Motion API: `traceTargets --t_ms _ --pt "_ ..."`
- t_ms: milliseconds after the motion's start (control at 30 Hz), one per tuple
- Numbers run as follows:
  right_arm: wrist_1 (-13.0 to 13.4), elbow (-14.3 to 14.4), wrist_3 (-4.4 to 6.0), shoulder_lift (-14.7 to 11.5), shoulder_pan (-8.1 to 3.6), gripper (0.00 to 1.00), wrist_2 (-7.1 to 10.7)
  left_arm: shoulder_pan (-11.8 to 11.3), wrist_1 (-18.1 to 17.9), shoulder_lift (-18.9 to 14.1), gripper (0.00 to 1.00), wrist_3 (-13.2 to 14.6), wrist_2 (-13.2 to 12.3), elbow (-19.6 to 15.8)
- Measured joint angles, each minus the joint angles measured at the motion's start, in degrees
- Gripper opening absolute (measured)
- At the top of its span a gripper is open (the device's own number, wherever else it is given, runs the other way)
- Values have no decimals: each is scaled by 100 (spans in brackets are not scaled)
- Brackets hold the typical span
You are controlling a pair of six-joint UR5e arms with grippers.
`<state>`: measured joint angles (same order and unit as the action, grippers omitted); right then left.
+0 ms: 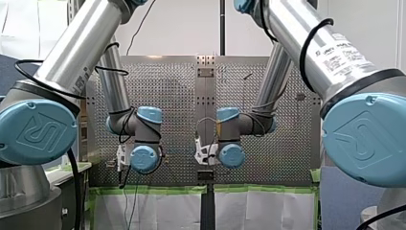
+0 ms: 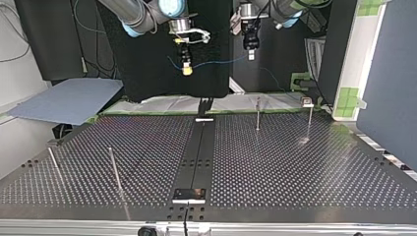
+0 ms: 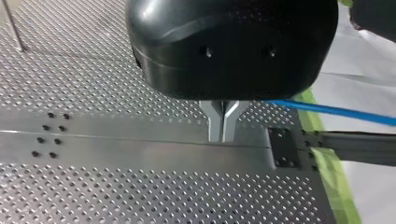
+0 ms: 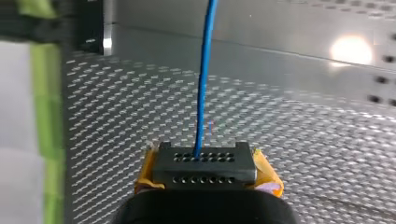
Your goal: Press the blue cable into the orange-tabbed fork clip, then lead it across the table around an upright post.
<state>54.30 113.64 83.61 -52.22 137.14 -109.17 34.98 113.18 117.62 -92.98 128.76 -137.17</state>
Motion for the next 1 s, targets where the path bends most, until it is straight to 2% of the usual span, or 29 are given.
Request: traceTargets --t_ms 267,500,600,700,867,1000 --pt "-460 -3 -1 80 2 0 -25 10 29 8 0 0 47 0" --pt "-527 8 11 71 -10 0 -37 26 15 -6 0 -7 34 1" --pt "-511 -17 122 -40 -74 0 -73 56 -93 -115 0 -91 -28 5" --pt "-515 -129 283 -200 -116 0 -69 60 -186 -274 0 -239 -79 6" --pt "-336 -214 567 -463 -178 0 126 -124 -242 -549 0 -502 -253 8" --pt "-118 -278 788 -393 -234 0 342 -334 -260 -616 0 -589 -455 8"
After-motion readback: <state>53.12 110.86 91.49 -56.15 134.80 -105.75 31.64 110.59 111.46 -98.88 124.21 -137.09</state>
